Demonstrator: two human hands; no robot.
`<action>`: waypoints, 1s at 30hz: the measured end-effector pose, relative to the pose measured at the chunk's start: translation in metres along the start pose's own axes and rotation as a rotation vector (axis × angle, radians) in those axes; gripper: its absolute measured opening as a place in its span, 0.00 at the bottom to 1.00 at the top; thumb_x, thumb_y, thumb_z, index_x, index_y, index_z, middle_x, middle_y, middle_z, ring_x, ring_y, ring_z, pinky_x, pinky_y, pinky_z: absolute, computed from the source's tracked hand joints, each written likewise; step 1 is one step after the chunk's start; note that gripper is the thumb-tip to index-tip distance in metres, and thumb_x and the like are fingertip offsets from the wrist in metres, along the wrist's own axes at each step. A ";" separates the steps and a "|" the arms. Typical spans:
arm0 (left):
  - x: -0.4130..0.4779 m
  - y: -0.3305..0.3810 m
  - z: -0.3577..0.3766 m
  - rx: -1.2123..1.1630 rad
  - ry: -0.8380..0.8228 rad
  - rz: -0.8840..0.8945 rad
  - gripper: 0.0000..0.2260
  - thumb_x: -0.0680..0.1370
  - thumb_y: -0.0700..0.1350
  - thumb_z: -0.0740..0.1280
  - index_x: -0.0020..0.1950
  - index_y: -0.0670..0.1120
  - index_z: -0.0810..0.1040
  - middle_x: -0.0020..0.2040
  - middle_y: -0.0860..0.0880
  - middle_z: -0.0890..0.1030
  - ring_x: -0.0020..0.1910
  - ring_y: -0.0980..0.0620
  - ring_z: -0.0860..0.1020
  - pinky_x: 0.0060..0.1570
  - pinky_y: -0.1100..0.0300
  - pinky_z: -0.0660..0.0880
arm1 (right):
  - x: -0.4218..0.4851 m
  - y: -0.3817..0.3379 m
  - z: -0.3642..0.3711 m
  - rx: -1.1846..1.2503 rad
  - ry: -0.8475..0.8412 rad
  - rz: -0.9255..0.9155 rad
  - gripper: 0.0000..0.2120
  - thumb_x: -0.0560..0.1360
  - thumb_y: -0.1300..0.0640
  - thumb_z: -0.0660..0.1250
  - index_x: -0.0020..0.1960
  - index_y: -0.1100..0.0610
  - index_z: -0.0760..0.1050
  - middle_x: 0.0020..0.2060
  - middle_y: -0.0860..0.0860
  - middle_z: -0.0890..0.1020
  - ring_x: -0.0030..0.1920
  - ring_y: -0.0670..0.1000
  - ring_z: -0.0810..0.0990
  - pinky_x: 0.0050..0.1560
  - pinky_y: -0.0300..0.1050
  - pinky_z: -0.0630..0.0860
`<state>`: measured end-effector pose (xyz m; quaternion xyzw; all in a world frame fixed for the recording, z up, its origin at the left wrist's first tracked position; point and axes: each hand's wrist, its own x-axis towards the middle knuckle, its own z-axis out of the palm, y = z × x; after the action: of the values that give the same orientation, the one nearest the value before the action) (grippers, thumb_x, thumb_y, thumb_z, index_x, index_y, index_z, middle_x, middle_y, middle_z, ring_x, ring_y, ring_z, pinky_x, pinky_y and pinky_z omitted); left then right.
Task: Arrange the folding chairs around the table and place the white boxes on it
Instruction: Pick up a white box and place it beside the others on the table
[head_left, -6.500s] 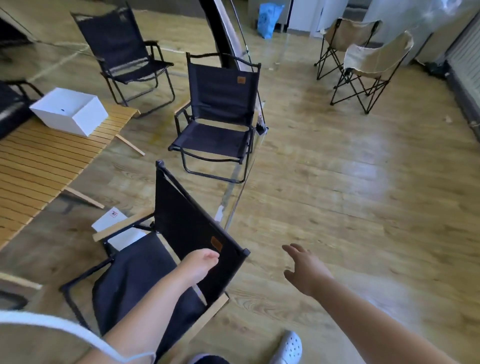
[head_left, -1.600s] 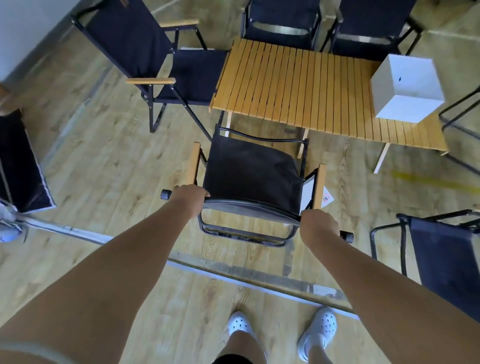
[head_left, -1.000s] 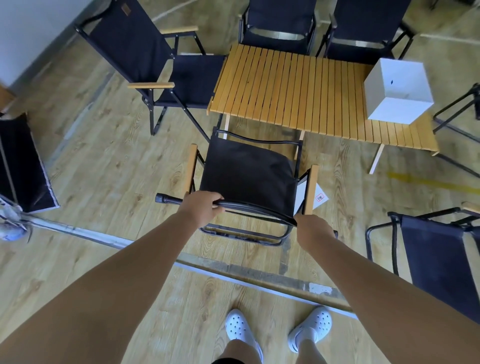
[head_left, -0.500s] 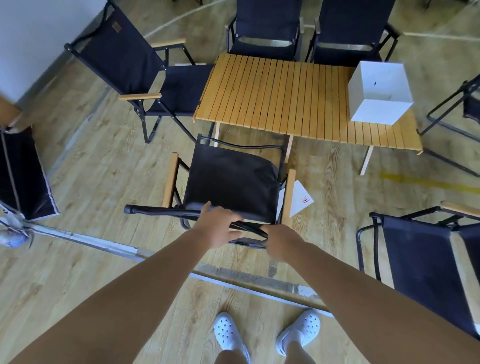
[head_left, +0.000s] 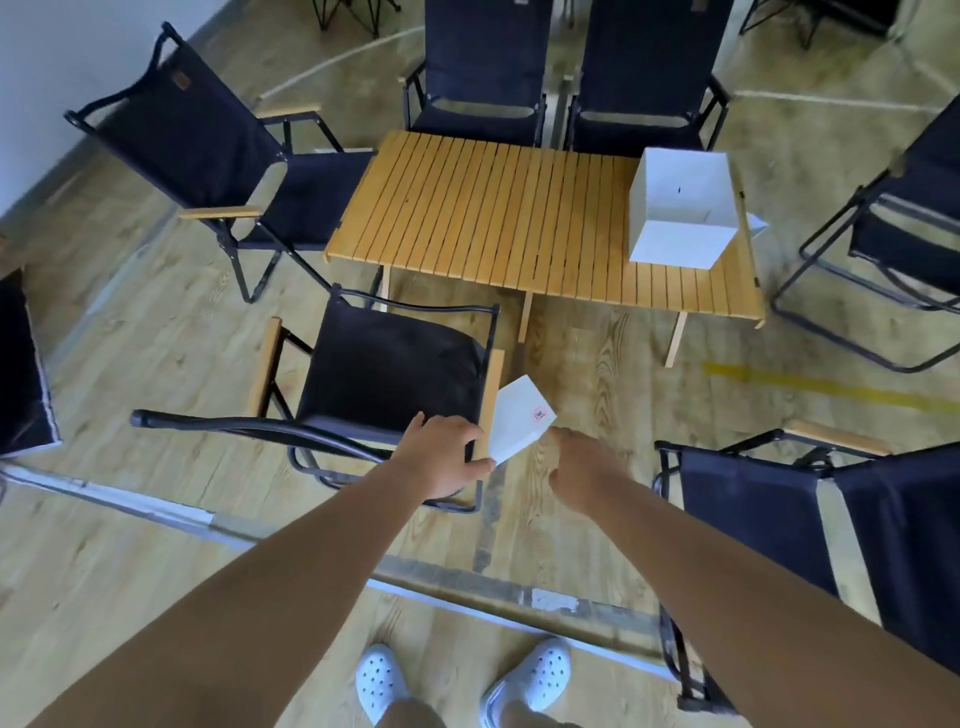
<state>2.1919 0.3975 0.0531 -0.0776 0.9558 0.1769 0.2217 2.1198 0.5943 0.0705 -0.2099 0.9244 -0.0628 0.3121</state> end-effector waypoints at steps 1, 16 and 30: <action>0.007 0.010 0.002 -0.003 0.000 0.003 0.22 0.77 0.63 0.60 0.66 0.54 0.74 0.64 0.55 0.76 0.63 0.51 0.73 0.72 0.46 0.57 | 0.000 0.013 -0.004 -0.005 -0.003 0.012 0.31 0.76 0.60 0.60 0.77 0.51 0.57 0.70 0.51 0.70 0.66 0.56 0.72 0.60 0.49 0.75; 0.073 0.083 0.009 -0.054 -0.059 -0.102 0.30 0.76 0.61 0.66 0.74 0.51 0.66 0.70 0.50 0.71 0.66 0.48 0.71 0.63 0.53 0.71 | 0.033 0.106 -0.036 -0.055 -0.041 -0.009 0.34 0.77 0.62 0.61 0.79 0.54 0.51 0.75 0.51 0.63 0.71 0.54 0.68 0.63 0.46 0.70; 0.209 0.075 -0.018 -0.252 -0.125 -0.222 0.33 0.74 0.58 0.69 0.75 0.47 0.64 0.71 0.48 0.69 0.67 0.48 0.70 0.64 0.55 0.70 | 0.170 0.130 -0.091 -0.136 -0.117 -0.081 0.34 0.76 0.62 0.61 0.79 0.54 0.53 0.74 0.50 0.65 0.72 0.54 0.66 0.69 0.48 0.68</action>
<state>1.9819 0.4455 -0.0029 -0.1989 0.8959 0.2742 0.2874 1.8982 0.6378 0.0171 -0.2711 0.8976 0.0001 0.3477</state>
